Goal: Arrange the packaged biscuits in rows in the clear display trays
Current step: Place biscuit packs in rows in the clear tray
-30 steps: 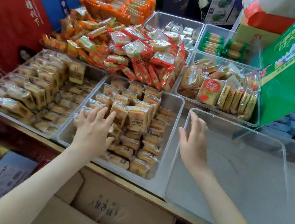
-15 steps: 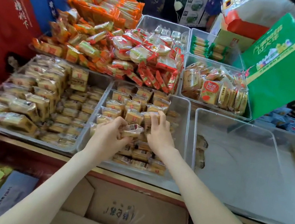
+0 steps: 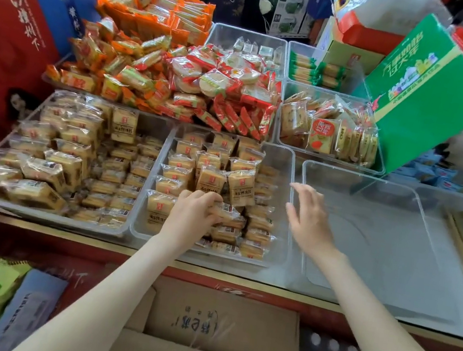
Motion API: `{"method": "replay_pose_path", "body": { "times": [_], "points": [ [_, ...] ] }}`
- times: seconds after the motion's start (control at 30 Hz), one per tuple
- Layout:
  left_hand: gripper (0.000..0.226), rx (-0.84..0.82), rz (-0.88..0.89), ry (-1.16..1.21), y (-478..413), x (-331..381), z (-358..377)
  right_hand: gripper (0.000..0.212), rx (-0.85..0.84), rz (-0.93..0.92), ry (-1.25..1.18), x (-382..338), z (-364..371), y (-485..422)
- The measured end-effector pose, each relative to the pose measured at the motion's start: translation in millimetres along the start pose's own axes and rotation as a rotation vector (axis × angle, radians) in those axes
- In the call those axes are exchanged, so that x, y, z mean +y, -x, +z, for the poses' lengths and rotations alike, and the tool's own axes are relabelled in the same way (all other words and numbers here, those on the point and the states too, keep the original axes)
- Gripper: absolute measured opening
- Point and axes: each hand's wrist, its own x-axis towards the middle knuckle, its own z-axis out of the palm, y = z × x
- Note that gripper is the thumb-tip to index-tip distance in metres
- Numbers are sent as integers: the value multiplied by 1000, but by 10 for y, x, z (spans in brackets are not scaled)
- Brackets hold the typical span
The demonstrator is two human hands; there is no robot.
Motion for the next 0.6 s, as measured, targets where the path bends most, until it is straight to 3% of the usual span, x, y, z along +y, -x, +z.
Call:
{"method": "replay_pose_path", "body": {
  "times": [0.07,0.13,0.27,0.33,0.47,0.6],
  "points": [
    [38,-8,22,33,-24,77,48,38,53,70,-7,247,-94,60],
    [41,32,21,53,-70,164,119,44,-8,168,12,516,-158,108],
    [60,161,-13,-61,-201,363,292,91,-505,249,178,1025,-102,201],
    [64,214,82,-144,-263,518,417,111,-669,202,336,1216,-5,184],
    [67,15,270,-208,-426,927,738,114,-657,-1,493,1467,273,25],
    [73,-169,316,-370,-663,1164,1064,96,-605,-147,467,1605,435,-159]
  ]
}}
